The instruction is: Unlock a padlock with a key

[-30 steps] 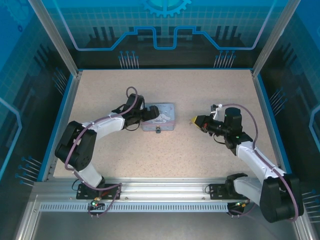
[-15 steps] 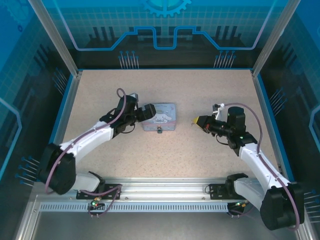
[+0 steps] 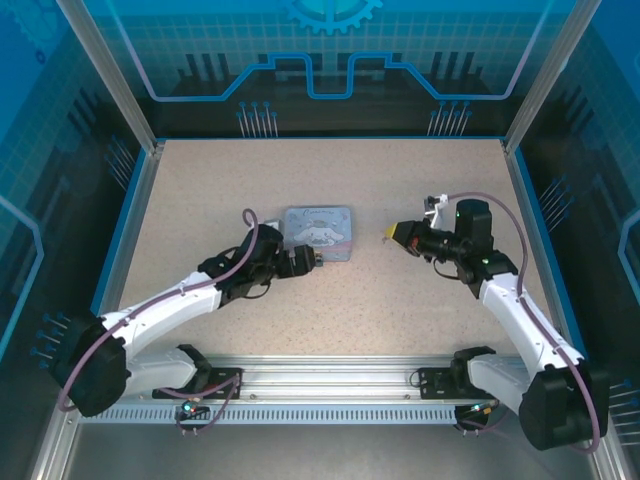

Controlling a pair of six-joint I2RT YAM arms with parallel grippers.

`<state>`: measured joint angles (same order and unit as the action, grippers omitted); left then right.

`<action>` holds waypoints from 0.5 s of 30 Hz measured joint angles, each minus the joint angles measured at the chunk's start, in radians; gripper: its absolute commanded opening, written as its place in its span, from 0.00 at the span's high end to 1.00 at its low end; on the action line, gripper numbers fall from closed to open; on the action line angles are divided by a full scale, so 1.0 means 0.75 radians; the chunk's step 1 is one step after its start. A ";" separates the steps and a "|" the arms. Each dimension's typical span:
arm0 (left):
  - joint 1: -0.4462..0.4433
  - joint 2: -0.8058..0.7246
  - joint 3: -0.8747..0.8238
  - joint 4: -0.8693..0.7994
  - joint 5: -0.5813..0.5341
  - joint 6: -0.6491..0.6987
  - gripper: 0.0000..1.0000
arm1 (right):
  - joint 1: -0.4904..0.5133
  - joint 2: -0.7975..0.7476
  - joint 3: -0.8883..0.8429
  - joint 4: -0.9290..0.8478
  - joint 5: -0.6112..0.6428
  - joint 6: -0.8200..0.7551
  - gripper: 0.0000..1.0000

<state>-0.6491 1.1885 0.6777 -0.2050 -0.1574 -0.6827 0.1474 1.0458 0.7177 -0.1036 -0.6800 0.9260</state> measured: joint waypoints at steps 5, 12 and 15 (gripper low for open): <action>-0.039 -0.072 -0.193 0.129 -0.004 -0.021 0.01 | 0.002 0.061 0.009 0.031 -0.003 0.006 1.00; -0.084 -0.068 -0.312 0.435 0.027 -0.024 0.01 | 0.055 0.220 0.009 0.194 0.031 0.056 1.00; -0.084 0.010 -0.332 0.550 0.043 -0.020 0.01 | 0.094 0.316 0.018 0.259 0.055 0.084 1.00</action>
<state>-0.7120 1.1961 0.4290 0.2077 -0.1253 -0.6975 0.2180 1.2831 0.7311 0.0906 -0.6384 0.9894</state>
